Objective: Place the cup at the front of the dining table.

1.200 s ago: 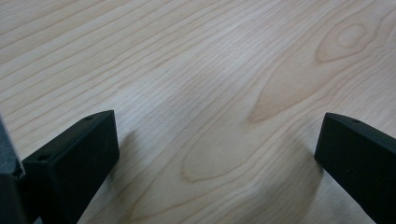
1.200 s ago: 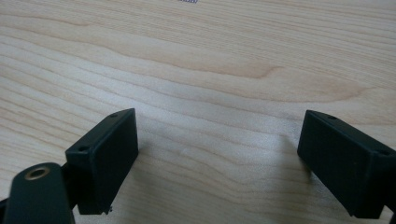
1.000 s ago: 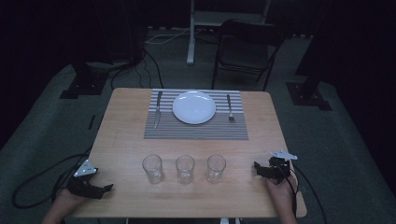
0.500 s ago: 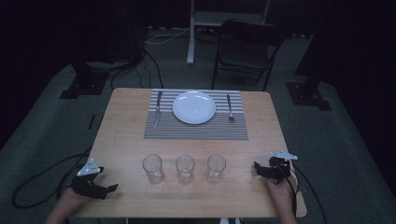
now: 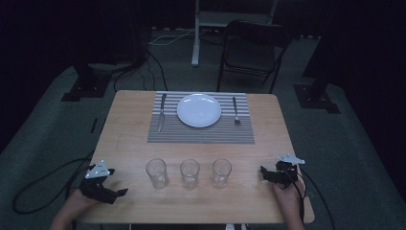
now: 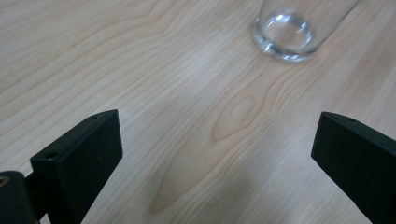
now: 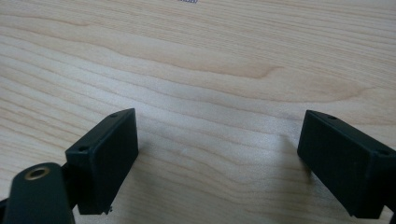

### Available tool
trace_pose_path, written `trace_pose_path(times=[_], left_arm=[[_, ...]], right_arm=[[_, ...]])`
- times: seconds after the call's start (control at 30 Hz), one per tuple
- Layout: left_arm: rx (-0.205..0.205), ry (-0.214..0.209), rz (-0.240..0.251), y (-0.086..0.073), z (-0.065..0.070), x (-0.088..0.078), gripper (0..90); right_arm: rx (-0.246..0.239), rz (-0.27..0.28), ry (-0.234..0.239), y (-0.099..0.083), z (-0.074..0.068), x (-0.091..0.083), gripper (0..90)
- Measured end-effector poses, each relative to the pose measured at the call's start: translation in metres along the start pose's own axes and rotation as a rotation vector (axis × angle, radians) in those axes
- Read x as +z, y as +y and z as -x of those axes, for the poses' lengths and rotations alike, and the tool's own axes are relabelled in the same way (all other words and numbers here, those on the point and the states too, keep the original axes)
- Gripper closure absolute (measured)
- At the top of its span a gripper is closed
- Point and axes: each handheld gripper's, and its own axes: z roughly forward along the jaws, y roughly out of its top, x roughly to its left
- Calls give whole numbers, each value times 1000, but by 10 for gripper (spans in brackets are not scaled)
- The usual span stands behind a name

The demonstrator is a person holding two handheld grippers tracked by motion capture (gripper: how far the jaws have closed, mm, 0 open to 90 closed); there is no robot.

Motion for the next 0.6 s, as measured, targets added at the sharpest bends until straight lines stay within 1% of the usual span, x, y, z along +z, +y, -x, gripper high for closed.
trace_pose_path(times=[0.17,0.23,0.27,0.3,0.37,0.47,0.5,0.53,0.57,0.6], left_arm=[[28,-11,4,11,4,-1,24],[34,-10,12,15,6,-2,25],[35,-20,15,17,6,-2,24],[35,-20,15,17,6,-2,25],[46,-34,34,23,8,-5,25],[50,-31,41,25,9,-5,25],[66,-43,53,32,12,-7,25],[66,-43,53,32,12,-7,25],[78,-47,56,37,13,-8,26],[80,-53,61,40,14,-9,26]], right_arm=[[0,0,0,0,0,0,119],[1,0,0,0,0,0,119],[0,0,0,0,0,0,119],[0,0,0,0,0,0,119],[1,0,0,0,0,0,119],[0,0,0,0,0,0,120],[1,0,0,0,0,0,120],[1,0,0,0,0,0,119],[0,0,0,0,0,0,120],[0,0,0,0,0,0,120]])
